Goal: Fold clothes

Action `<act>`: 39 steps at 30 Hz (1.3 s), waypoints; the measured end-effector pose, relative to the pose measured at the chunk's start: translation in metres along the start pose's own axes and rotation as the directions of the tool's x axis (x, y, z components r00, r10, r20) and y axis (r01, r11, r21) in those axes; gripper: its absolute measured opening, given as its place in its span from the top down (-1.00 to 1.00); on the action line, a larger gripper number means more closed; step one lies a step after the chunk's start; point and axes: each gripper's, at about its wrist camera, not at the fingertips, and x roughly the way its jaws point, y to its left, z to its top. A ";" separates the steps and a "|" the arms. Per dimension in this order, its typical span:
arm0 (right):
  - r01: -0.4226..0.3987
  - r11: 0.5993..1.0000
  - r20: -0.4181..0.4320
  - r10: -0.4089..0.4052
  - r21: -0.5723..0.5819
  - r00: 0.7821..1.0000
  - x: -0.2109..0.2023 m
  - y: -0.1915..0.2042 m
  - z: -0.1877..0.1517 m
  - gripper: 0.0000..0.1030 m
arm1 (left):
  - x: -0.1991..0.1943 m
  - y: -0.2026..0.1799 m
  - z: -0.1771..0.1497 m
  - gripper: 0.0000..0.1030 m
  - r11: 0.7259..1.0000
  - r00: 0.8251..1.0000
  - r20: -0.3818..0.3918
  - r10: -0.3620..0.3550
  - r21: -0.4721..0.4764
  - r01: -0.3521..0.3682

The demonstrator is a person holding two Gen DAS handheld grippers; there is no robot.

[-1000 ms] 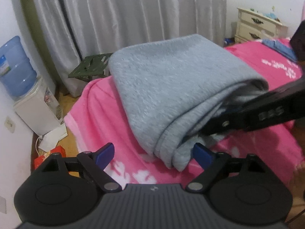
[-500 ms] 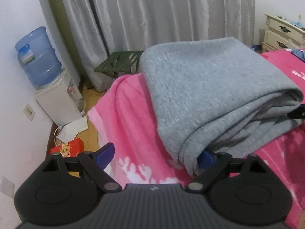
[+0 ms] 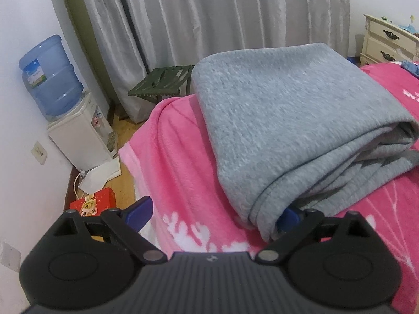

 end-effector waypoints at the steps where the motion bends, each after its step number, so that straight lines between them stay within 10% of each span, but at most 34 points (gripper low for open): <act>1: -0.037 0.998 -0.025 0.039 0.048 0.999 0.006 -0.003 0.002 -0.06 | 0.000 -0.001 -0.001 -0.89 1.000 1.000 0.001 0.003 0.004 -0.003; 8: 0.006 0.995 -0.211 0.016 0.100 0.977 0.057 -0.001 -0.008 -0.11 | 0.002 -0.005 -0.002 -0.91 0.999 1.000 0.008 0.017 0.032 -0.017; 15: 0.020 0.997 -0.159 -0.032 -0.073 0.987 0.037 0.031 -0.013 0.83 | -0.001 -0.008 -0.002 -0.90 0.998 1.000 0.017 0.006 0.057 -0.007; 31: 0.159 0.925 -0.154 -0.224 -0.345 0.962 0.050 0.025 -0.032 0.82 | 0.002 -0.013 -0.009 -0.88 0.991 0.999 0.004 -0.043 0.129 0.042; 39: 0.095 0.940 -0.080 -0.128 -0.328 0.989 0.011 0.041 -0.022 0.77 | -0.054 0.022 -0.005 -0.80 0.980 0.984 -0.022 -0.177 0.083 0.178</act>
